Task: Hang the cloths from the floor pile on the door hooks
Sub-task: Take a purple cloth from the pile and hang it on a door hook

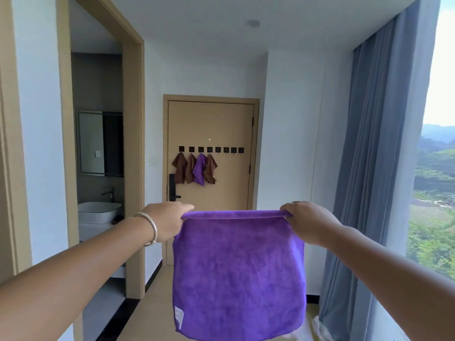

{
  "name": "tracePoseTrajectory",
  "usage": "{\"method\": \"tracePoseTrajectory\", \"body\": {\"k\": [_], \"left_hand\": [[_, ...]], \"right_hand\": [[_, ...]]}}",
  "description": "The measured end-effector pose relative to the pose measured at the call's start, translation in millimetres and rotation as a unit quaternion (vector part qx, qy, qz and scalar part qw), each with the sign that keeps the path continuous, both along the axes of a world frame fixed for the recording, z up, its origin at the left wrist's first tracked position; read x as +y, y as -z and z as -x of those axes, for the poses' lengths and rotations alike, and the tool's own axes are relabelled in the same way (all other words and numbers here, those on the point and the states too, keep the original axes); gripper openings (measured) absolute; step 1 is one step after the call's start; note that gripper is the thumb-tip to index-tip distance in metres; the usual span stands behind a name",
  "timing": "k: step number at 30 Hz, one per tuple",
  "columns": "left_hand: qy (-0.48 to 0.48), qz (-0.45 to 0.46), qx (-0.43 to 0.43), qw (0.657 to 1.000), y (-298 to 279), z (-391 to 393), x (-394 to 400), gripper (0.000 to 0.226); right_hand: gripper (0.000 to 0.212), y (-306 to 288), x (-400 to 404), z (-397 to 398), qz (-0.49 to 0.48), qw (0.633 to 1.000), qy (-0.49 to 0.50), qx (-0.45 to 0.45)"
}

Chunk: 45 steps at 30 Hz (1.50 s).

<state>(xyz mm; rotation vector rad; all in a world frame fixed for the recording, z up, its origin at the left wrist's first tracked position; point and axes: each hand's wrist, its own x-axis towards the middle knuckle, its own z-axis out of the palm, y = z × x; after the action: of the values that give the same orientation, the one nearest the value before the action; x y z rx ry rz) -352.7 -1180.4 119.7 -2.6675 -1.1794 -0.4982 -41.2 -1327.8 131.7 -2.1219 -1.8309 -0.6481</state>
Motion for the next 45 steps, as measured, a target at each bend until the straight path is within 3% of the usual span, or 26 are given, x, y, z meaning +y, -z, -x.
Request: {"method": "tracePoseTrajectory", "body": {"k": [19,31,45], "left_hand": [[-0.066,0.047,0.028,0.996,26.9,-31.9,197.0,0.020],[-0.088,0.018,0.015,0.996,4.4,-110.5,309.8,0.023],[-0.090,0.042,0.015,0.995,17.9,-153.1,464.5,0.020]], "right_hand": [[0.030,36.3,228.0,-38.1,0.067,0.997,-0.012,0.025],[0.025,11.2,354.7,-118.3,0.058,0.995,-0.053,0.065],[0.024,19.5,504.8,-160.1,0.070,0.993,-0.054,0.074]]}}
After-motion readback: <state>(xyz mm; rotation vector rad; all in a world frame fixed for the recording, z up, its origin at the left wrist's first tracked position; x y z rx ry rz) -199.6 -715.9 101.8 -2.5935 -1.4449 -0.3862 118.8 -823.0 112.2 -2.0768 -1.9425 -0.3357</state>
